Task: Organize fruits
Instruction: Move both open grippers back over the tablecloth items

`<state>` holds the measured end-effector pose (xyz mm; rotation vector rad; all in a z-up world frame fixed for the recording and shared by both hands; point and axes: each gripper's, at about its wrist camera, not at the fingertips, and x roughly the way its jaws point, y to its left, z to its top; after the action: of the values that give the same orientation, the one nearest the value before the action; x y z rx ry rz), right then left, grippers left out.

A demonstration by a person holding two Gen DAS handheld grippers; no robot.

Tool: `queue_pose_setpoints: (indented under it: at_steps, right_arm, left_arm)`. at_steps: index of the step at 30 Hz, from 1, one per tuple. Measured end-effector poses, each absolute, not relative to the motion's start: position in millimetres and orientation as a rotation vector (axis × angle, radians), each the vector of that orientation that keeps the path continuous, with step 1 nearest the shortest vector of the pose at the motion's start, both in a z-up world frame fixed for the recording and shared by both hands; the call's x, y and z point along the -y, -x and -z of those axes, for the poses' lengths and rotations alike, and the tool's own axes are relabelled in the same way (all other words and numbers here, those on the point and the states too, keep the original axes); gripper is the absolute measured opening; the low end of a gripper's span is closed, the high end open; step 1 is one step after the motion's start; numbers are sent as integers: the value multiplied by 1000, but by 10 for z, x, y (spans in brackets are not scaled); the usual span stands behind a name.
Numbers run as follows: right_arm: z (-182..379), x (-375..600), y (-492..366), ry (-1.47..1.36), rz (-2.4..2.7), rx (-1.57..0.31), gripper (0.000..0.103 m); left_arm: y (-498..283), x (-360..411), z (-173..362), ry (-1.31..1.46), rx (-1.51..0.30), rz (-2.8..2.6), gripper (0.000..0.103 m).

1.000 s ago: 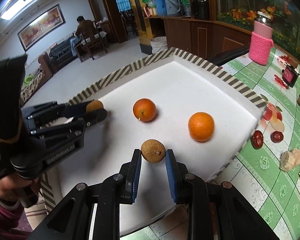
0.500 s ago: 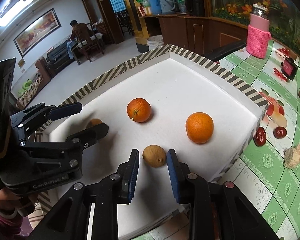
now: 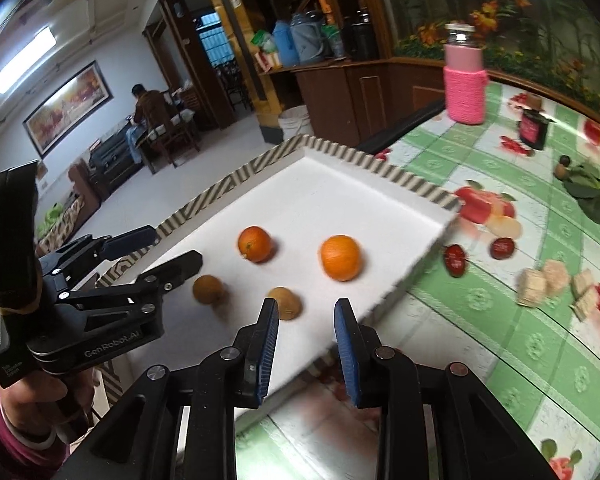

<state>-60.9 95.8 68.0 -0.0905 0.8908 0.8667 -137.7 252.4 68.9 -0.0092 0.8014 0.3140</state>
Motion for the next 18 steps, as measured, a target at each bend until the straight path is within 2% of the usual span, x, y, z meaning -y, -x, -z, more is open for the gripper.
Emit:
queue_pose_setpoints:
  at_steps: [18]
  right_arm:
    - [-586,198,554,-19,-647,-892,28]
  left_arm:
    - [1047,-1547,-737,52,-826,-89,68]
